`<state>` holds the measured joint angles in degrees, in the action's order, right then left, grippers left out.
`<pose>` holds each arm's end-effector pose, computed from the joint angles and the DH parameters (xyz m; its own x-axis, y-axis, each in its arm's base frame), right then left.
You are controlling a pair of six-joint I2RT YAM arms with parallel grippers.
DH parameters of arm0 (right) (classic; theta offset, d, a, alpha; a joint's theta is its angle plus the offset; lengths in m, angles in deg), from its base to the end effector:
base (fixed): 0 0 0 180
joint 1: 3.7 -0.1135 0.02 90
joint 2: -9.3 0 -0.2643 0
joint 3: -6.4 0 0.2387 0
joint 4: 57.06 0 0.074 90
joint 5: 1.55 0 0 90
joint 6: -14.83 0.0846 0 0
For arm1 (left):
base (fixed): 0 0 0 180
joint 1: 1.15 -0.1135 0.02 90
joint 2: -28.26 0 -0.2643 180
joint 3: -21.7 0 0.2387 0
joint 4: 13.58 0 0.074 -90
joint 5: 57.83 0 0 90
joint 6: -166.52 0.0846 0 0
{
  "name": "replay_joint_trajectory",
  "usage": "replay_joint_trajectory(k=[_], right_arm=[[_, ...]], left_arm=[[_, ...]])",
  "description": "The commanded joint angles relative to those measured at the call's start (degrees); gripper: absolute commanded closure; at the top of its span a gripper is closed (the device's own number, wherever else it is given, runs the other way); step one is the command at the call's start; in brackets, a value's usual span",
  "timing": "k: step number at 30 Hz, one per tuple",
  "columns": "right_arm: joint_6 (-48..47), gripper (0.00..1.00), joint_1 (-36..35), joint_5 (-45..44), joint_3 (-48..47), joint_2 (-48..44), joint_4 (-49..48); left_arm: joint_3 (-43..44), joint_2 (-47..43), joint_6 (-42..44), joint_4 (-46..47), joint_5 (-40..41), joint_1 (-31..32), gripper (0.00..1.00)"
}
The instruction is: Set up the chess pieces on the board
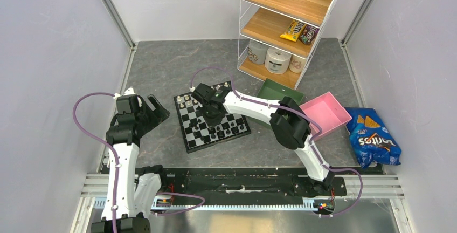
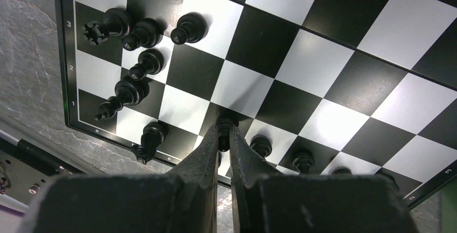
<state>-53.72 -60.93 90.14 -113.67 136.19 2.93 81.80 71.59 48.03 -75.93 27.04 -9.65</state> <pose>0.2567 0.4034 0.1508 -0.7727 -0.5251 -0.3566 -0.6062 0.7771 0.1692 0.1663 0.0172 0.2507 -0.5801 -0.5671 -0.5847 -0.4119 0.8235 -0.3900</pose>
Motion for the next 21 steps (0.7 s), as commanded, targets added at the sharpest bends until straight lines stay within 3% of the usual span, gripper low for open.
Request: replay_joint_trajectory(k=[1,8,21], right_arm=[[0.65,0.88,-0.73,0.15,0.92,-3.38,-0.87],[0.68,0.86,-0.95,0.06,0.92,-3.35,-0.87],[0.04,0.67,-0.91,-0.2,-1.89,-5.45,0.05]], left_arm=[[-0.28,-0.34,-0.85,2.05,-1.16,0.06,0.09],[-0.26,-0.27,-0.81,2.0,-1.23,0.05,0.09],[-0.28,-0.36,-0.83,2.01,-1.18,0.05,0.09]])
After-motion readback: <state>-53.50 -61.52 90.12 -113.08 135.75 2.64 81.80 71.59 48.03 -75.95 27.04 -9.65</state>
